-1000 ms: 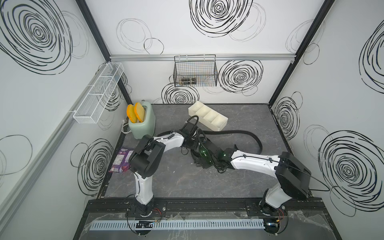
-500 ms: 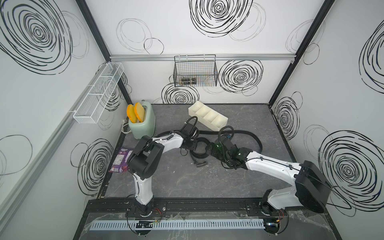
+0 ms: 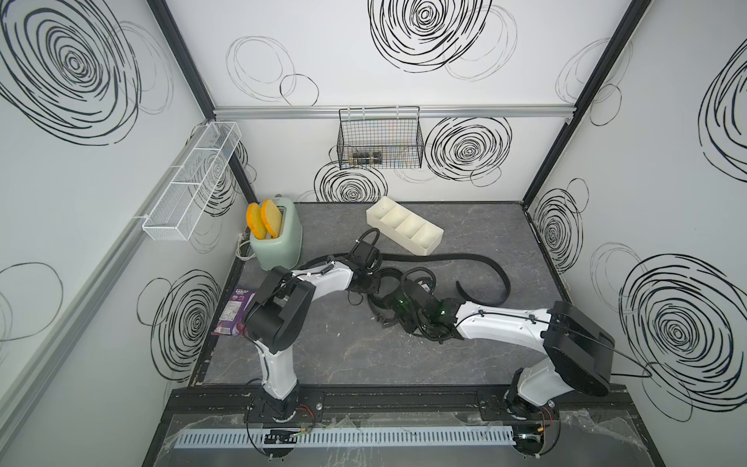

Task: Place the belts into the storage roll
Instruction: Roll the belt at the center of the board.

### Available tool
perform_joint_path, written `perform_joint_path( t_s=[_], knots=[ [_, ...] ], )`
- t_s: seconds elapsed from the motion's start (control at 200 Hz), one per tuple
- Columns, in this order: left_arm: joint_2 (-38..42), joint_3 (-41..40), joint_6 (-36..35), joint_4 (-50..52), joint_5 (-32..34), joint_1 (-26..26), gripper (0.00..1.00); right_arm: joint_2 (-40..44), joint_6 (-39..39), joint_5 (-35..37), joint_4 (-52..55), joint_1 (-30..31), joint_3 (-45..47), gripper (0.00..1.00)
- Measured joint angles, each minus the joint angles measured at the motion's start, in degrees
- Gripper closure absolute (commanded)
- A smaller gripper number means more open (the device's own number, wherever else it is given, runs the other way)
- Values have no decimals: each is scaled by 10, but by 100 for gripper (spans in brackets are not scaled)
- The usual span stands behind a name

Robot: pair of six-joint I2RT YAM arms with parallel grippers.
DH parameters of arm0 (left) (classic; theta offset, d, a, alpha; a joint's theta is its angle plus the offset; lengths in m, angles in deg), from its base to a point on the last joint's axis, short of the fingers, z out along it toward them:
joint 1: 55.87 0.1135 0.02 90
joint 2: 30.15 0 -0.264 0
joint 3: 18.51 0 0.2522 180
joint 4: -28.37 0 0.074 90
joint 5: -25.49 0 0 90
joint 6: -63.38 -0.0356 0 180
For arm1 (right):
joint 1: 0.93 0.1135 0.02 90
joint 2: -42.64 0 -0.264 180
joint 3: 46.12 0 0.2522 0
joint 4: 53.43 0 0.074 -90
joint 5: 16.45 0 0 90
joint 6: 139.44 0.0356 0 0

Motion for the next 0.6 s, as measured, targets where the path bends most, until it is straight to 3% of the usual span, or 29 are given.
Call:
perform_joint_path(
  t_s=[0.445,0.601],
  knots=[
    [2,-3,2,-4,0,0,100,7,33,5,-13,-1,21,28],
    [2,-5,1,-5,0,1,100,7,7,23,79,0,-29,28]
  ],
)
